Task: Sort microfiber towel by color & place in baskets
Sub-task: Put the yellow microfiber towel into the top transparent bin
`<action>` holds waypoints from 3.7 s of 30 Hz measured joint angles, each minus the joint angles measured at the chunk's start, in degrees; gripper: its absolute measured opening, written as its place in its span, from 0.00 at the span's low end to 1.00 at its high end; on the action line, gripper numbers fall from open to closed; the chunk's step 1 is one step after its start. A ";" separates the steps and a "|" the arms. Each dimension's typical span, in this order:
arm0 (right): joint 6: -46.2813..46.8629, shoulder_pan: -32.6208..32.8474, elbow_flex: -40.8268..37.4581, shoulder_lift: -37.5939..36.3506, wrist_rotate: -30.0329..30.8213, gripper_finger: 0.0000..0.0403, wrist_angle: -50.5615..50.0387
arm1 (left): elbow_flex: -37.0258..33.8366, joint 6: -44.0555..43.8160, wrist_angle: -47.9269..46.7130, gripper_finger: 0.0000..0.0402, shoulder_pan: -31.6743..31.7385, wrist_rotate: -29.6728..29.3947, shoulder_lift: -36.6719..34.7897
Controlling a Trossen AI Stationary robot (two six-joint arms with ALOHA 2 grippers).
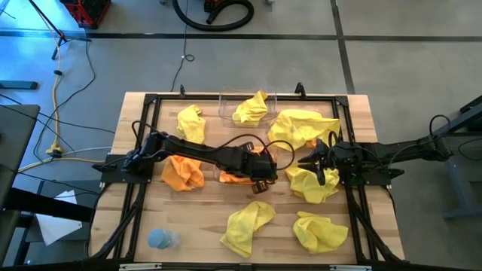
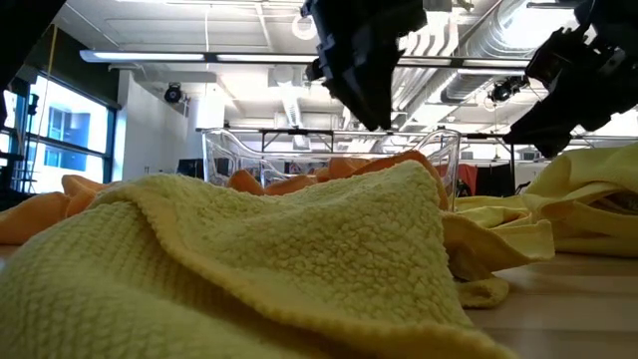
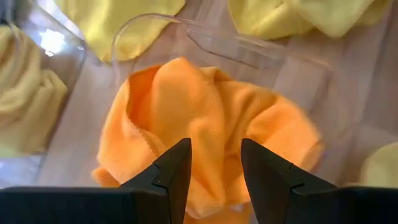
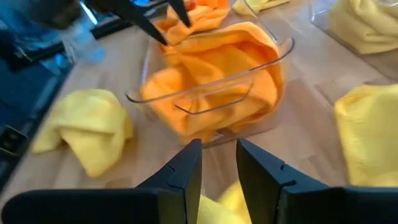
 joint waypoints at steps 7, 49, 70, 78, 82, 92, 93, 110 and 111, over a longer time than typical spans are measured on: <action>4.49 0.00 0.00 0.44 1.98 0.23 5.98 | -11.19 1.32 -0.14 0.32 0.21 -4.79 -7.01; 4.54 5.34 32.15 45.52 -8.60 0.49 -44.56 | -78.47 7.14 58.13 0.31 2.76 -4.05 -61.99; 14.90 7.28 32.16 51.30 -5.68 0.02 -33.96 | -78.51 4.20 57.90 0.31 -0.91 6.07 -62.50; 14.14 7.28 32.22 51.25 -4.09 0.01 -34.11 | -78.51 7.32 57.98 0.31 -0.28 5.92 -62.52; 14.87 7.26 32.37 51.25 -3.67 0.01 -34.27 | -78.51 9.59 57.98 0.31 -0.28 5.93 -62.52; 12.68 6.96 47.99 51.25 8.33 0.00 -45.29 | -78.51 12.35 53.20 0.31 3.21 8.68 -65.04; 12.22 6.67 50.45 51.25 10.13 0.00 -46.73 | -78.51 12.44 52.23 0.31 3.62 8.61 -65.37; -18.45 -12.85 86.33 57.68 20.72 0.00 -34.89 | -81.24 15.83 50.27 0.31 6.79 7.73 -69.63; -20.54 -14.47 87.92 59.38 19.02 0.00 -33.42 | -81.24 15.83 50.36 0.31 7.08 8.38 -69.95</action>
